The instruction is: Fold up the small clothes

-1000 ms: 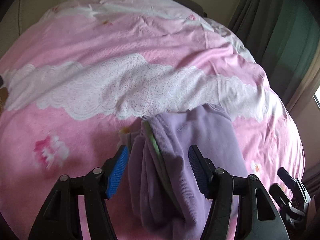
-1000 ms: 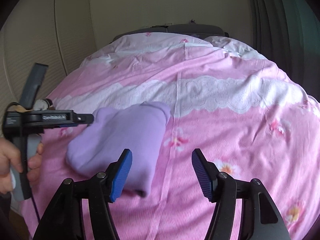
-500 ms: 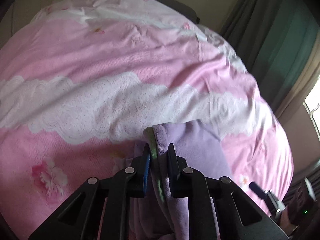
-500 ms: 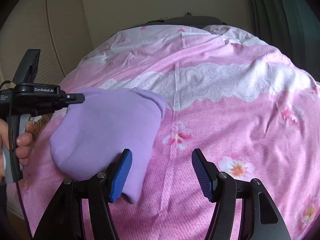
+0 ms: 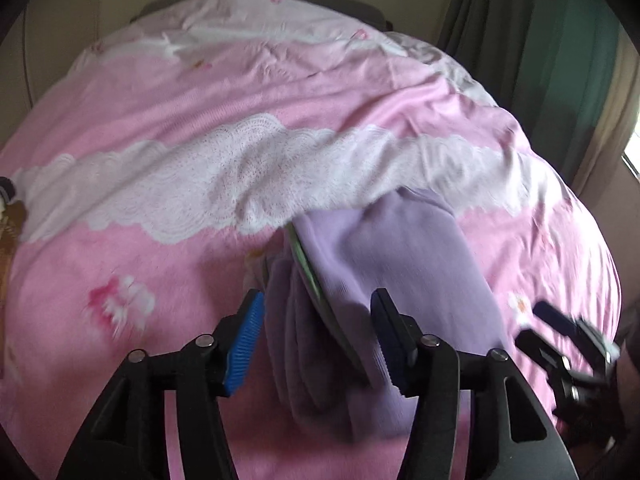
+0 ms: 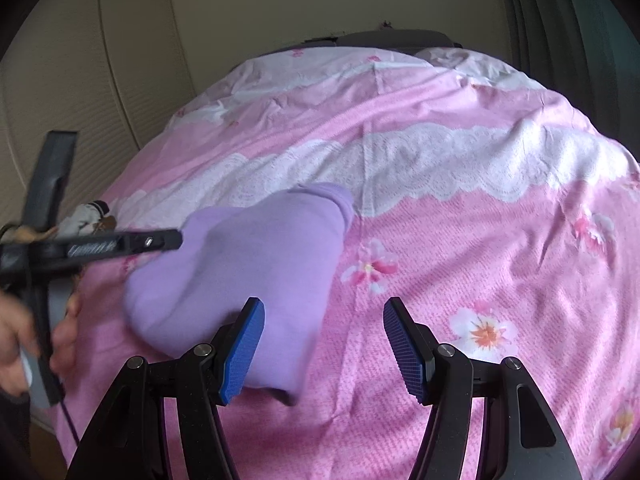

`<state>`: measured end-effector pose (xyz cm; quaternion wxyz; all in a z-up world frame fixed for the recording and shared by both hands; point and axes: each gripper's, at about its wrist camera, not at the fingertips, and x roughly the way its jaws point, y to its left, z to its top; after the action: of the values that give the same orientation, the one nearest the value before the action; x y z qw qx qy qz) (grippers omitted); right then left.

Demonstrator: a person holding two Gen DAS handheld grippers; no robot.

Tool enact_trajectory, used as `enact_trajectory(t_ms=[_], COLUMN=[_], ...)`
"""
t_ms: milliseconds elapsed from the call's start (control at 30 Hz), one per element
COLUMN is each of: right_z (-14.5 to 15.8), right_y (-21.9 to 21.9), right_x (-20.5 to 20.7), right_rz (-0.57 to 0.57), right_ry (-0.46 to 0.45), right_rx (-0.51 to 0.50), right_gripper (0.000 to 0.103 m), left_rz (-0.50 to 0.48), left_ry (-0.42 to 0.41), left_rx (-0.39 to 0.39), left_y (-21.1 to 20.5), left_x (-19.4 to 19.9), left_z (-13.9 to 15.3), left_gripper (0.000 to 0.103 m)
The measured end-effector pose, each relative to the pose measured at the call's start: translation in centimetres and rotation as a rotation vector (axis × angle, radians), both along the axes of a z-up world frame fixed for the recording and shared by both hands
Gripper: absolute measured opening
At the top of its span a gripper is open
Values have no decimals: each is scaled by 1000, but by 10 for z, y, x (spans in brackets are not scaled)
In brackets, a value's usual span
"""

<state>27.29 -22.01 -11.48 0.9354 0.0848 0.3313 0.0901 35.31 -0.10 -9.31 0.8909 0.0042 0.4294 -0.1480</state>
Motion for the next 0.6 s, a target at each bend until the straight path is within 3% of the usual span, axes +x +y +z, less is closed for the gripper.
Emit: enact_trajectory(t_ms=[133, 233, 333, 433, 533, 600], right_z=[1, -7, -19, -21, -14, -8], right_y=[15, 26, 29, 24, 17, 8], right_x=[-2, 1, 3, 2, 1, 3], right_rz=[28, 23, 28, 27, 33, 49], right_ry=[-8, 21, 52, 59, 55, 50], right_rx=[-42, -121, -162, -161, -128, -60], right_gripper=[70, 70, 70, 78, 78, 78], left_rz=[15, 68, 82, 90, 125, 165], left_ry=[-7, 39, 33, 26, 29, 29], left_rx=[33, -1, -14, -30, -121, -155], left_y=[2, 12, 14, 15, 22, 26], left_x=[-24, -23, -26, -31, -37, -41], left_z=[-10, -27, -36, -38, -29, -24], left_gripper=[58, 60, 64, 64, 64, 73])
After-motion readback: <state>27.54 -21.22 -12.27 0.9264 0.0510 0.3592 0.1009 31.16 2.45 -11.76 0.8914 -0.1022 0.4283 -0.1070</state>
